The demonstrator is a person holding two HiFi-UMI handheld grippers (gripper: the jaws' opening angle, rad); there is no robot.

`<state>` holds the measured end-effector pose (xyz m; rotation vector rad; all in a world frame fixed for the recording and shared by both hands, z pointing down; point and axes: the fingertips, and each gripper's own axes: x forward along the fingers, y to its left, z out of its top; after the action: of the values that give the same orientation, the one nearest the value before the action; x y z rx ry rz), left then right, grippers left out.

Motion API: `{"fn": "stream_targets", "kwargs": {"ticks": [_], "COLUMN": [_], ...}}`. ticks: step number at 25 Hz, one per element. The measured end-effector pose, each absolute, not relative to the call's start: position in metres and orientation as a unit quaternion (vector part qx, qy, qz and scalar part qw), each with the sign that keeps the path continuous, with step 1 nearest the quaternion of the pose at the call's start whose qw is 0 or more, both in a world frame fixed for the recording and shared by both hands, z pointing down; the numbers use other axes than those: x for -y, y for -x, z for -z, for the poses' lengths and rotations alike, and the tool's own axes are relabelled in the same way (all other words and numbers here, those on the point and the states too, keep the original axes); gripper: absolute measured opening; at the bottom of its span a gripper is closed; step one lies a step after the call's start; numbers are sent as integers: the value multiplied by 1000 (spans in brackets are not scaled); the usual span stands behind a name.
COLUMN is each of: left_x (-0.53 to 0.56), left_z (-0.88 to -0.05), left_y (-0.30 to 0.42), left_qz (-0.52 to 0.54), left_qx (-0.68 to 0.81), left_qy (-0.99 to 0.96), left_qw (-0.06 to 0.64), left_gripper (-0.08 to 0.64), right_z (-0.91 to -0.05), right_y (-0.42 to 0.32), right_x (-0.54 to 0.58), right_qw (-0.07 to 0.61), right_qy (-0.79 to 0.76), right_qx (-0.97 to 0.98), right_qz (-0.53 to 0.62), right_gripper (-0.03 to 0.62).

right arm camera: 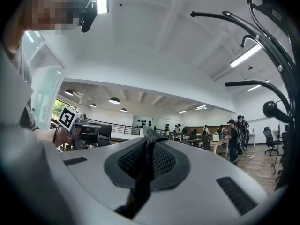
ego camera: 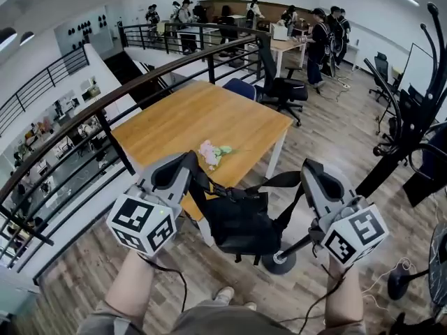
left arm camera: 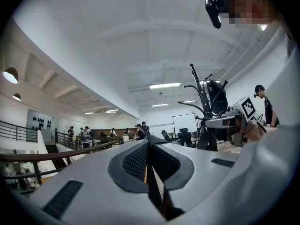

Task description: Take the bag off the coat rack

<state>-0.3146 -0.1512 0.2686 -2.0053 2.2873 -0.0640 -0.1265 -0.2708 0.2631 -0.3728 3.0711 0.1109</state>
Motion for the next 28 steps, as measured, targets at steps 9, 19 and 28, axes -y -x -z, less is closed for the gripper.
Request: {"fn": "stream_targets", "kwargs": {"ticks": [9,19,28], "left_x": [137,123,123], "left_z": [-312,-362,-365], "left_y": [315,316,315], "left_qz": [57,69,66], "left_qx": [-771,-784,-777], "left_qy": [634,616,625], "left_qw": [16,-35,-40], "left_gripper": [17,15,15], "right_z": [-321,-366,-364], "right_y": [141,142,134], "right_x": [263,257,259], "right_qw": [-35,-75,-76], "right_qy": [97,87,101], "right_qx": [-995,-993,-992], "right_qz": [-5,17,17], "right_gripper": [32,32,32]}}
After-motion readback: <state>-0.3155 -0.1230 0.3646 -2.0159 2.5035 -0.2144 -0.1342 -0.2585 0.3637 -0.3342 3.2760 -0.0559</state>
